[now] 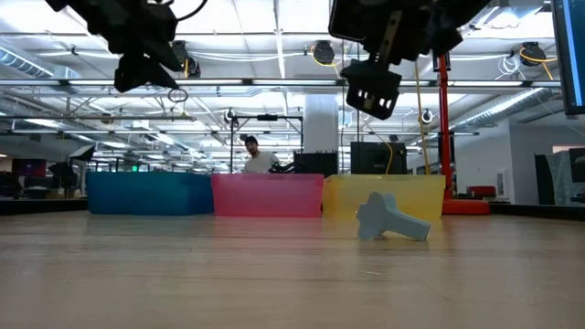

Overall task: Pick and place Stapler, Stapler remover, tape
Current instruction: Put the blue staple remover into the red bin

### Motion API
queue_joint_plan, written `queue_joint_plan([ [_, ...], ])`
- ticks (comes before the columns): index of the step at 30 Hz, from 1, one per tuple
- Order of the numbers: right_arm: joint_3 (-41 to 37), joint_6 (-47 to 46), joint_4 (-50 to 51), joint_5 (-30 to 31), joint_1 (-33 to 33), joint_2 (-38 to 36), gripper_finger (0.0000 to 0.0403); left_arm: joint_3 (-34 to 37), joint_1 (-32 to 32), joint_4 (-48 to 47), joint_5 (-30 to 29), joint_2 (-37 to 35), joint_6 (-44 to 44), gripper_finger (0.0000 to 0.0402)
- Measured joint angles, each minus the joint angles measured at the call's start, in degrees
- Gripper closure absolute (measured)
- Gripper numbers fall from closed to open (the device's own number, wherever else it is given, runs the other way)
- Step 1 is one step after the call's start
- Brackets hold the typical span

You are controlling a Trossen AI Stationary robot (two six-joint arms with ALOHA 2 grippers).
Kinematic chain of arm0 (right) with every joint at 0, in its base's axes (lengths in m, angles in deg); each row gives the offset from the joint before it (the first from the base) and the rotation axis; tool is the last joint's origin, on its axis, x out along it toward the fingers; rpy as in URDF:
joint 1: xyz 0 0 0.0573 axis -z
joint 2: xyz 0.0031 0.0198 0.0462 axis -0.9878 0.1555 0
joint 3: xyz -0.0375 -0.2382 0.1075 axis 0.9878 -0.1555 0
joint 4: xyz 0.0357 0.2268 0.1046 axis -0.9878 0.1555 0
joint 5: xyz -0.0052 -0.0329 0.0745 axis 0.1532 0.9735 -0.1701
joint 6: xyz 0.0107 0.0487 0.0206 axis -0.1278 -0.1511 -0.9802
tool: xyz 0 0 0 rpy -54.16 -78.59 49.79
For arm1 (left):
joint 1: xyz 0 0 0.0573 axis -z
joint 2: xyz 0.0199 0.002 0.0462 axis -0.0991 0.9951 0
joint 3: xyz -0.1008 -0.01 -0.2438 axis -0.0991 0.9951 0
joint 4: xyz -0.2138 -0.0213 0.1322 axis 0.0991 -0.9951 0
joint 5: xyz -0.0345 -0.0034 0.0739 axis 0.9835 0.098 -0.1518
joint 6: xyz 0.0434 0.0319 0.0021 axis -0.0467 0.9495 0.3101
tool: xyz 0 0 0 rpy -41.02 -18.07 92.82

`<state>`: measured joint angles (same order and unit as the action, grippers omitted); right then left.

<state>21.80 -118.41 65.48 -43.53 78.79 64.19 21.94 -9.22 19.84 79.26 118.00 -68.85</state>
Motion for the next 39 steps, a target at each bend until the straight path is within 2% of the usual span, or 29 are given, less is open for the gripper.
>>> queue_joint_plan([
  [3,0.0,2.7,2.3,1.1,-1.5,0.0,0.0151,0.0,3.8,0.0,-0.2,0.0,-1.1,0.025],
  [12,0.0,6.1,17.1,15.5,-4.5,0.0,0.0151,0.0,13.9,0.2,-9.9,0.0,-5.7,0.0249],
  [22,-1.8,3.7,17.8,22.5,-6.6,0.0,0.0151,0.0,21.3,0.8,-19.4,1.1,-9.0,0.0249],
  [26,-3.0,2.7,17.6,22.9,-6.5,0.0,0.0151,0.0,23.0,1.3,-21.0,3.6,-9.3,0.0249],
  [33,-4.7,3.2,13.3,23.1,-6.6,0.0,0.0151,0.0,24.0,8.4,-20.6,10.1,-8.3,0.025],
  [39,-5.8,3.3,11.4,24.2,-6.4,2.7,0.0151,0.0,24.0,8.5,-19.6,12.0,-8.4,0.025],
])
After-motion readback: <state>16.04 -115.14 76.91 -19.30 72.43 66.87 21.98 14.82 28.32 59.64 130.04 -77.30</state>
